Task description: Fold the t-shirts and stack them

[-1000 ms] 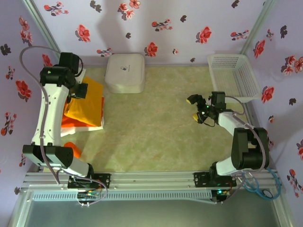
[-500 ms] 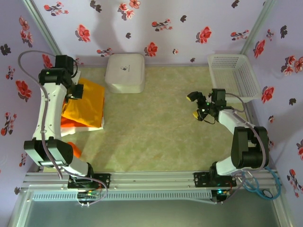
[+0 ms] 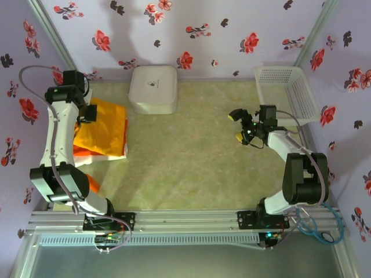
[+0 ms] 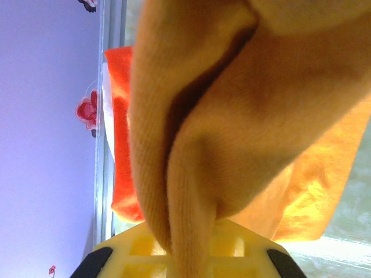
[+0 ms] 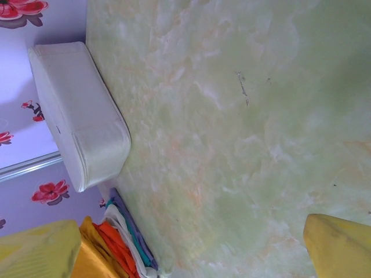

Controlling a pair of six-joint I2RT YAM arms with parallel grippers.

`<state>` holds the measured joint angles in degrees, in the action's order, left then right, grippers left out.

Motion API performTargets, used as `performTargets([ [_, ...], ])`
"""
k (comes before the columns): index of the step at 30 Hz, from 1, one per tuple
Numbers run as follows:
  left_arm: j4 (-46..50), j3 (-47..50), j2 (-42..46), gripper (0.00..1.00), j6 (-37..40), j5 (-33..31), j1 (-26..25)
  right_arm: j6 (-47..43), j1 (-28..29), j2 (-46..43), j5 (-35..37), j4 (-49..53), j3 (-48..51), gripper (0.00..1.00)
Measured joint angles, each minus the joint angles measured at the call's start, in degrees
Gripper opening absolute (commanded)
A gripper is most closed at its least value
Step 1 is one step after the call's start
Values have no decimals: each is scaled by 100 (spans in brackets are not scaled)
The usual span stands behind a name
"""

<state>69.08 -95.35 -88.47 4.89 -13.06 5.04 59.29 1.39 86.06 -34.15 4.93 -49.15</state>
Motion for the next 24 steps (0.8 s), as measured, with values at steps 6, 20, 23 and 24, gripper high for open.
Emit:
performTargets([
  [6,-190,238,-129,0,-42,-66,190,-116,0,0,-33,133,-37,99],
  [20,-407,339,-605,60,-129,-323,299,-179,0,79,-42,146,-37,99],
  [23,-380,201,-796,87,-254,-612,313,-190,0,79,-44,146,-37,99],
  [24,-378,157,-835,89,-289,-706,323,-195,0,79,-46,149,-37,99],
])
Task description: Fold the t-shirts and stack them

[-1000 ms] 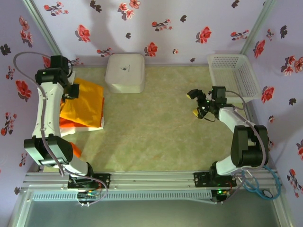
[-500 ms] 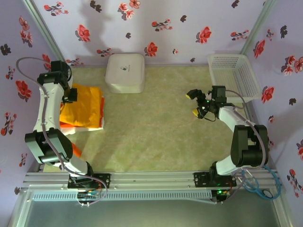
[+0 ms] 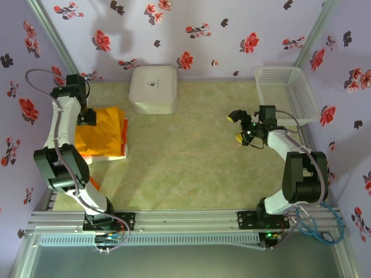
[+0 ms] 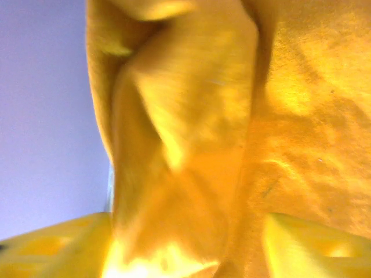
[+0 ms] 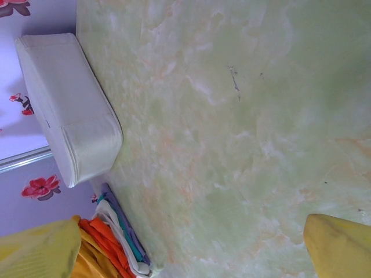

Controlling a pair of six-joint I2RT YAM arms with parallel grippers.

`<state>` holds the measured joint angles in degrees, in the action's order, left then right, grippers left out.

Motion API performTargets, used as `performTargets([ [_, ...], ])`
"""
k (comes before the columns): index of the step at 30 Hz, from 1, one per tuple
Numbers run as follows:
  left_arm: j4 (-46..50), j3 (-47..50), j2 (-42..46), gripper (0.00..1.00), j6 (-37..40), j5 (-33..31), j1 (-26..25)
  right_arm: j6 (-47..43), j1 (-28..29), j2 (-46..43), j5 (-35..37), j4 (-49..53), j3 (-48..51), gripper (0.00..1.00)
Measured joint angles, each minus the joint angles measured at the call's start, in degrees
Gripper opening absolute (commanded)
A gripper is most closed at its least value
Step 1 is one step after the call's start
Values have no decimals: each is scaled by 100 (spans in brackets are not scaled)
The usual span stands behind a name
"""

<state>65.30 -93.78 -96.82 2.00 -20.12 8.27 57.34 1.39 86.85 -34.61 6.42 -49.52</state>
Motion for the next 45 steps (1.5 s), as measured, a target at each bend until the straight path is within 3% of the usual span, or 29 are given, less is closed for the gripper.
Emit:
performTargets([
  [7,24,-219,-55,90,-210,-168,42,-39,0,0,0,103,0,99],
  [19,-645,22,-232,87,-861,1368,-28,-92,0,0,0,142,0,99],
  [33,-1198,103,-1200,85,-1071,1679,-420,-236,0,-7,2,304,0,99],
  [39,-1335,240,-861,88,-1071,1696,-420,-334,0,-17,4,356,0,99],
  [44,-1711,686,179,93,-1071,1729,-420,-636,0,-59,138,785,-140,99],
  [45,-1871,859,476,99,-1073,1735,-420,-745,0,-103,208,911,-205,99],
])
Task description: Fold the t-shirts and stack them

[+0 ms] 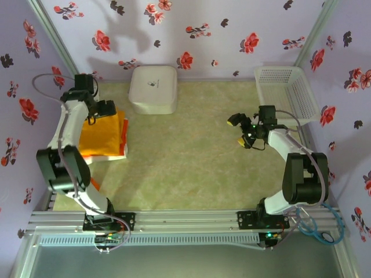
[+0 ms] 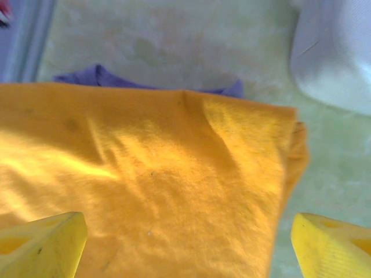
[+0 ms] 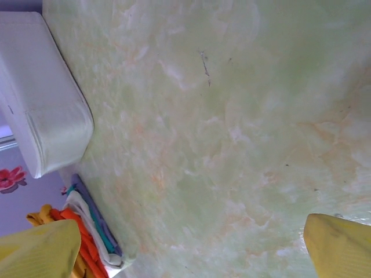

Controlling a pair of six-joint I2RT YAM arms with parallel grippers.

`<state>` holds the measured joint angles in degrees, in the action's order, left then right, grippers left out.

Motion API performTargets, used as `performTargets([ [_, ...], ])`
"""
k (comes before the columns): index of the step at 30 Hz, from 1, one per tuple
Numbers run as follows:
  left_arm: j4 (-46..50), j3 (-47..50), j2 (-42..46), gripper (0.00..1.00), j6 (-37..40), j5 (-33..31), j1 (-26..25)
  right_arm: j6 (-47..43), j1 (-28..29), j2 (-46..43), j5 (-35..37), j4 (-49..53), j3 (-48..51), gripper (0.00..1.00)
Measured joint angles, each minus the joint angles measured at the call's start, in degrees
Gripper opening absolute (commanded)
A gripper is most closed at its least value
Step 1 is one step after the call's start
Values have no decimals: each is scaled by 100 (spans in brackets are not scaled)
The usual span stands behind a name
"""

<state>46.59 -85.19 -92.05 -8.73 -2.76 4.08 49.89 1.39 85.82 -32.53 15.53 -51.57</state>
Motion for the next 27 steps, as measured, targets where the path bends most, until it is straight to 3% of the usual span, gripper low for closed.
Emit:
performTargets([
  [6,-1314,1410,1502,100,2,-20,0,-798,0,-470,949,743,-472,99],
  [14,-3821,3928,2623,100,-37,-343,4,-1834,103,-1228,2787,916,-531,99],
  [20,-5810,5574,2859,100,190,-603,4,-2656,219,-1829,3899,-111,463,99],
  [27,-7484,6266,2505,100,273,-820,-7,-3589,409,-1921,4872,-1585,1650,99],
])
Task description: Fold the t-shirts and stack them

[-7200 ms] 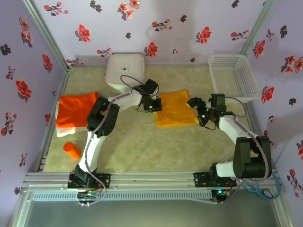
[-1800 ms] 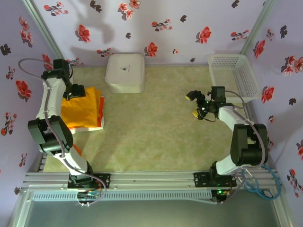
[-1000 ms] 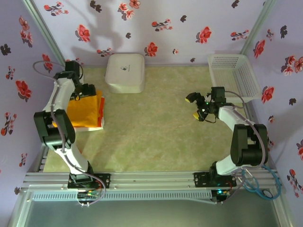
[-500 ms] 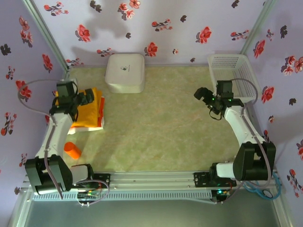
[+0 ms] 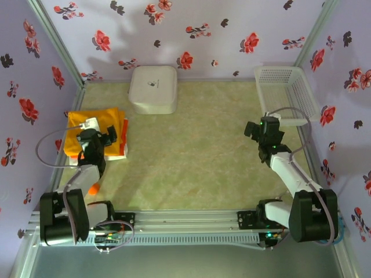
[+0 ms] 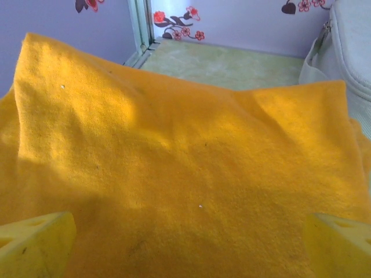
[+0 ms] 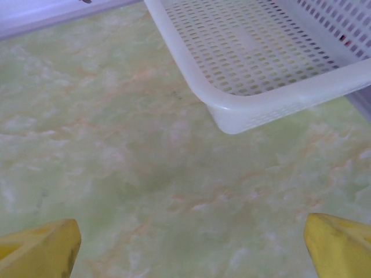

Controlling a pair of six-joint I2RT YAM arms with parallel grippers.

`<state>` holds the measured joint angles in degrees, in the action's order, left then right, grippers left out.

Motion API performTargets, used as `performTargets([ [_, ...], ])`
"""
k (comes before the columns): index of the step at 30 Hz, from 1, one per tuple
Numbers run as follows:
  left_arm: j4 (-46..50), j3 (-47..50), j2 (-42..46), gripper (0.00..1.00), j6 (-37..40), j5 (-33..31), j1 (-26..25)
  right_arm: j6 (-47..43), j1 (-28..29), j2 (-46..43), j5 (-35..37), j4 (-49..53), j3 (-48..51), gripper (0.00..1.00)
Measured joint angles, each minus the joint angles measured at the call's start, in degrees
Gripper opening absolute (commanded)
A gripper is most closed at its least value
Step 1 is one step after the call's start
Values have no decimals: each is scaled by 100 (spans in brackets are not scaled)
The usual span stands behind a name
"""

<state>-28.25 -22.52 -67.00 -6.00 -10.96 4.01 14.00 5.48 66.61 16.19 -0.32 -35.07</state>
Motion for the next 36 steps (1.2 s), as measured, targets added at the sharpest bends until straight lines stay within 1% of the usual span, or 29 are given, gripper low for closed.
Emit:
performTargets([
  [6,-752,249,-168,100,136,-48,-37,-538,44,173,614,-1193,487,99],
  [12,-1078,249,-177,100,214,-2,-39,-785,42,636,831,-2111,721,99],
  [17,-1121,249,-223,100,197,177,-83,-844,-109,1078,787,-2909,979,99],
  [21,-1362,308,-492,100,164,249,-107,-844,-262,1429,605,-3515,1137,99],
  [25,-1606,428,-752,100,164,310,-114,-844,-260,1593,382,-3877,1165,99],
  [31,-2319,518,-1346,100,164,337,-118,-846,-260,1770,184,-4492,1335,99],
  [34,-2990,625,-1893,100,170,361,-125,-846,-260,2103,179,-4979,1451,99],
  [36,-3152,662,-2026,100,177,365,-136,-844,-260,2293,177,-5025,1458,99],
])
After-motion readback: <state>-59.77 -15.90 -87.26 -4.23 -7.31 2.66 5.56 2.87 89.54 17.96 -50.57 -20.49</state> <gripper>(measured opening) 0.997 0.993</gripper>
